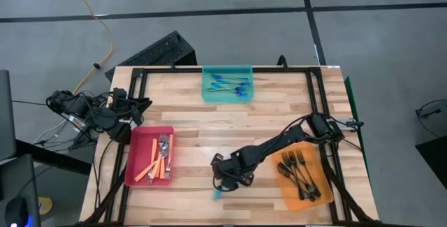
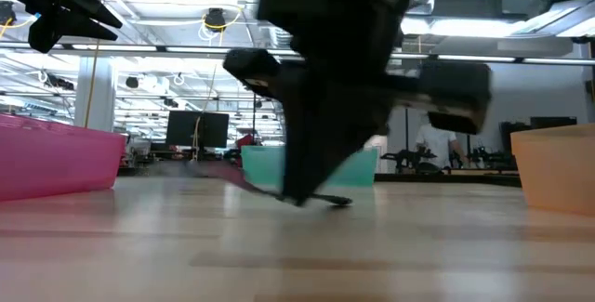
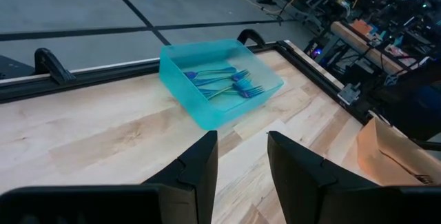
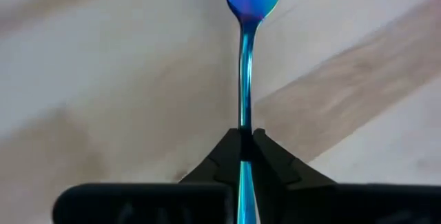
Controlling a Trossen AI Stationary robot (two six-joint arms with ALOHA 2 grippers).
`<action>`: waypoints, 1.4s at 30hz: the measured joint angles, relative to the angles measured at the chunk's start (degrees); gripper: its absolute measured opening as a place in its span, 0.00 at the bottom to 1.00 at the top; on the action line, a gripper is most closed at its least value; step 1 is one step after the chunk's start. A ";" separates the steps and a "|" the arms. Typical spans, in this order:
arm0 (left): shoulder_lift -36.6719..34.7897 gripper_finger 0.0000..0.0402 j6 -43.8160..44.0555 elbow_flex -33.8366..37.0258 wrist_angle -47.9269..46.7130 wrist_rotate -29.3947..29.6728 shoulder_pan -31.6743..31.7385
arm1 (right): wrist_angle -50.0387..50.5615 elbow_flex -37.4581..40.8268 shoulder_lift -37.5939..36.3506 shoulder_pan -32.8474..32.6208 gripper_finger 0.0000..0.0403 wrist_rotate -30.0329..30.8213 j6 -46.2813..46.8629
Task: Sort silverware by color (type)
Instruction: Put the blue fork into the blue bin
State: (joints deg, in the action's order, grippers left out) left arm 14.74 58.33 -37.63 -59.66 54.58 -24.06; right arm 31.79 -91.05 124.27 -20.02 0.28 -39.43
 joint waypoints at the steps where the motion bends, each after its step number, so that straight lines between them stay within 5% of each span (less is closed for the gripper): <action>1: 0.00 0.28 0.00 0.00 0.00 -0.01 -0.01 | -1.72 0.00 0.00 0.12 0.12 -0.13 1.99; 17: 0.00 0.28 0.00 0.00 0.00 -0.01 -0.01 | -16.30 0.00 0.00 8.09 0.12 -3.44 24.17; 33: 0.00 0.28 -0.02 0.00 -0.02 -0.27 -0.01 | -20.13 -3.49 -1.31 10.73 0.12 -3.30 30.30; 42: 0.00 0.28 -0.02 0.00 -0.02 -0.52 0.00 | -19.88 -8.37 -1.44 12.06 0.12 6.39 31.00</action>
State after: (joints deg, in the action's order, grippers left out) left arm 14.74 58.30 -37.63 -59.68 54.06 -24.07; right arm 11.92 -99.41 122.83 -7.97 6.67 -8.43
